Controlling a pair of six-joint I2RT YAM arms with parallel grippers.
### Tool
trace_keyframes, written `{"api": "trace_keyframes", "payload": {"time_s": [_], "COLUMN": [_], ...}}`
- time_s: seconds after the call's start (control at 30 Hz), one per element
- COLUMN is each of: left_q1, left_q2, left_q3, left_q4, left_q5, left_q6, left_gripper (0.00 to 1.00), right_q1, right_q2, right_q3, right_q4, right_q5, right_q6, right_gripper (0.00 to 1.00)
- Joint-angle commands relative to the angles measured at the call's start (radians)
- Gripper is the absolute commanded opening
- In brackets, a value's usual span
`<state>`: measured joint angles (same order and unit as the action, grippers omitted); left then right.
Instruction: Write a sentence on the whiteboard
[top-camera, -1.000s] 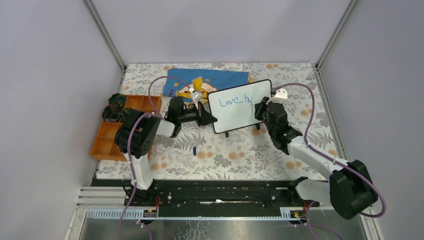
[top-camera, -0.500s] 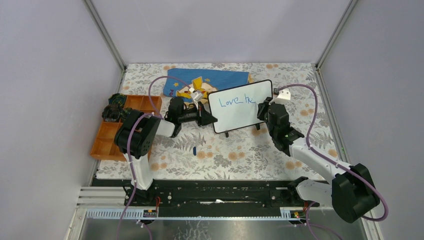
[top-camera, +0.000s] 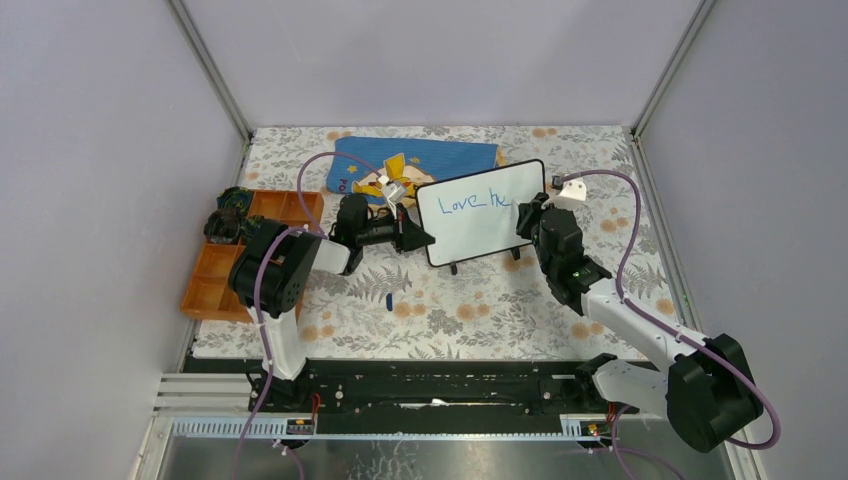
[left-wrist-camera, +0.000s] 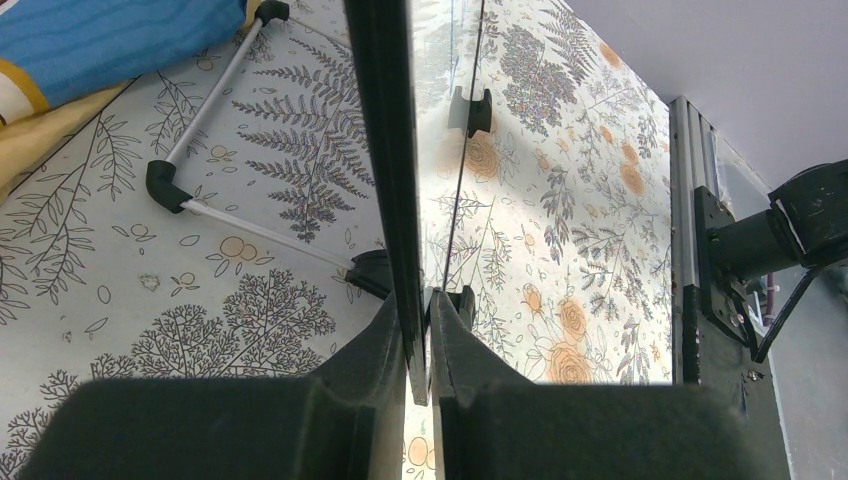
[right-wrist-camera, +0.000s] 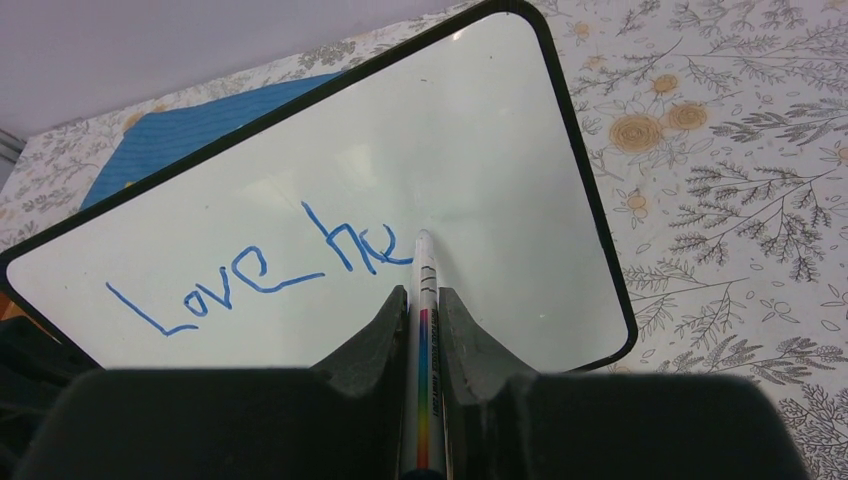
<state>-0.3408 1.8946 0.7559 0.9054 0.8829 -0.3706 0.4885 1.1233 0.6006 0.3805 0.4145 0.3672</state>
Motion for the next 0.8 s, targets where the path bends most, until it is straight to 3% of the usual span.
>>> {"api": "trace_keyframes", "payload": {"time_s": [0.0,0.77], "left_q1": [-0.027,-0.027], "left_q2": [0.035,0.036], "left_q3": [-0.026,-0.027], "left_q4": [-0.169,-0.168], "left_q5": [-0.033,-0.032], "left_q6": [0.078,0.081], "left_gripper": [0.0,0.0], "right_q1": [-0.009,-0.013], "right_q2": [-0.007,0.049], "right_q3": [0.019,0.06], "right_q4": [0.083,0.108], "right_q5": [0.052,0.044], "right_q6": [0.006,0.004], "right_gripper": [0.0,0.0]}}
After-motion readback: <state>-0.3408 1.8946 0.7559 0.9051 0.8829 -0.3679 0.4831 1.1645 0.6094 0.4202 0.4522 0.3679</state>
